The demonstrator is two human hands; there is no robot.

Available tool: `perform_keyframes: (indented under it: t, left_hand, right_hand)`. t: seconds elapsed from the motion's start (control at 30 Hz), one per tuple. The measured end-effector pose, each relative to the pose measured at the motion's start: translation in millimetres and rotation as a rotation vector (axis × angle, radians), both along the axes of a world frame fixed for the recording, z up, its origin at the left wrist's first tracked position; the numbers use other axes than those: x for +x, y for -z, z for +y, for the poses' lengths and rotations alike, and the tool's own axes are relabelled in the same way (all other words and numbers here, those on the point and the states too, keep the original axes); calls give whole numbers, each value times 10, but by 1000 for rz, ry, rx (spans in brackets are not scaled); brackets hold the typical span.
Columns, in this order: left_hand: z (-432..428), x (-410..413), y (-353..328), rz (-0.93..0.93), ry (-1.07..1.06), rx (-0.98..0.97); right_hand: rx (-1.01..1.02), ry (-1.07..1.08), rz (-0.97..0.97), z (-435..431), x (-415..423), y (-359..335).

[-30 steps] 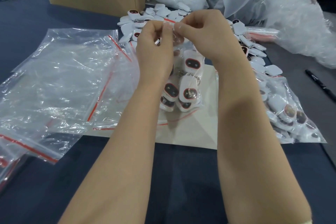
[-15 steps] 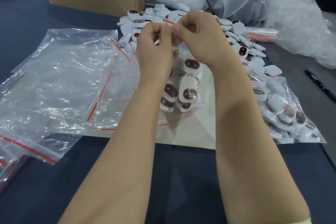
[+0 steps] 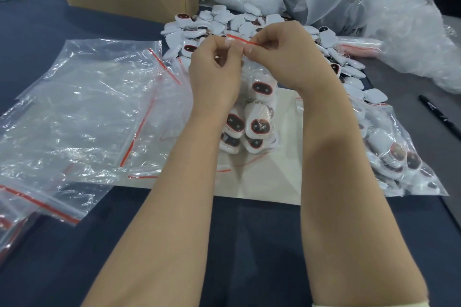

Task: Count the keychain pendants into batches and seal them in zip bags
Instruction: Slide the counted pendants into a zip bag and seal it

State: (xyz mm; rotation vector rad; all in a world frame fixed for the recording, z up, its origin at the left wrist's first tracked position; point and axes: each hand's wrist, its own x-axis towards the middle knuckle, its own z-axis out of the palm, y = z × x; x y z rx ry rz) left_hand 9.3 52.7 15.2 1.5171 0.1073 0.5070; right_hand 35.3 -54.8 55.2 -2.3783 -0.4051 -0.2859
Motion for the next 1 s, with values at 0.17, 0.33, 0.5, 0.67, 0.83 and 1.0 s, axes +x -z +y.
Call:
perform_keyframes:
  t: [0.17, 0.33, 0.5, 0.67, 0.83, 1.0]
  left_hand:
    - [52, 30, 25, 32, -86, -7]
    - [68, 32, 37, 27, -89, -20]
    - [83, 56, 68, 35, -87, -84]
    - [102, 80, 79, 50, -100, -99]
    - [73, 88, 97, 64, -73, -240]
    - [107, 93, 104, 156, 62, -344]
  right_hand:
    - [-54, 86, 59, -188, 66, 65]
    - [7, 145, 151, -254, 77, 115]
    - [222, 168, 211, -287, 74, 151]
    - [425, 175, 183, -270, 104, 208]
    - [824, 50, 491, -154, 132, 395]
    - [1088, 24, 544, 17, 144, 466]
